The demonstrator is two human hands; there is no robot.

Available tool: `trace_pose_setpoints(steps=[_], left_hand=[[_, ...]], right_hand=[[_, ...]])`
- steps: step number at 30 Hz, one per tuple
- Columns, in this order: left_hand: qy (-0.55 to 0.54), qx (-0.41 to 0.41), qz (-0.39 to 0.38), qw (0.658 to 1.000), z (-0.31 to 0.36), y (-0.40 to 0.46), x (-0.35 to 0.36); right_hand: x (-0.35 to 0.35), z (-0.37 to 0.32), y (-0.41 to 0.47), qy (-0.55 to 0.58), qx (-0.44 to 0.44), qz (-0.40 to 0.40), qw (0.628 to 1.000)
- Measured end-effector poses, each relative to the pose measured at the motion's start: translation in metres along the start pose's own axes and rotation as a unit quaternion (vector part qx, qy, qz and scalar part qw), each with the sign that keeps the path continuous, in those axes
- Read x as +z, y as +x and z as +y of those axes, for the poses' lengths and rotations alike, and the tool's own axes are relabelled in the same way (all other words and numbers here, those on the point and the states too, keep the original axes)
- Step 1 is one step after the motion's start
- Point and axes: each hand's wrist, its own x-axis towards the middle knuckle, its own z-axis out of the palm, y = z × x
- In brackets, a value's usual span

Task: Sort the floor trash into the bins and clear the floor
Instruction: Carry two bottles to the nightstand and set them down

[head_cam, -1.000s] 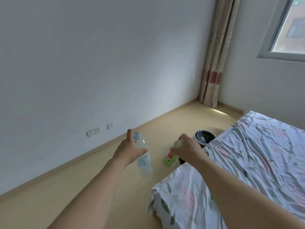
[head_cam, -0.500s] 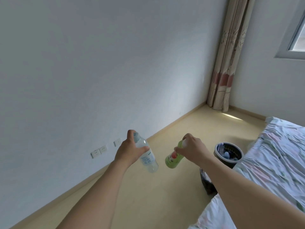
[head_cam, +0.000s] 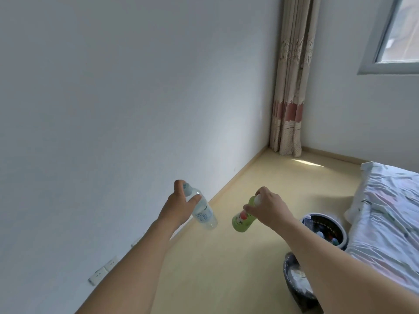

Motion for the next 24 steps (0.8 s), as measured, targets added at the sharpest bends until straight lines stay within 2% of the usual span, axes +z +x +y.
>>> trace_pose_setpoints(steps=[11, 17, 20, 24], left_hand=[[0.0, 0.076, -0.13, 0.989, 0.02, 0.25, 0.093], [-0.008, 0.121, -0.178, 0.977, 0.073, 0.382, 0.139], [-0.018, 0.15, -0.227, 0.962, 0.116, 0.413, 0.186], [-0.016, 0.204, -0.327, 0.922, 0.171, 0.42, 0.265]], right_hand=[[0.007, 0.03, 0.189, 0.002, 0.135, 0.08, 0.988], [-0.034, 0.035, 0.269, -0.003, 0.194, 0.152, 0.969], [-0.056, 0.057, 0.285, 0.012, 0.241, 0.19, 0.952], [-0.086, 0.114, 0.29, 0.04, 0.309, 0.241, 0.919]])
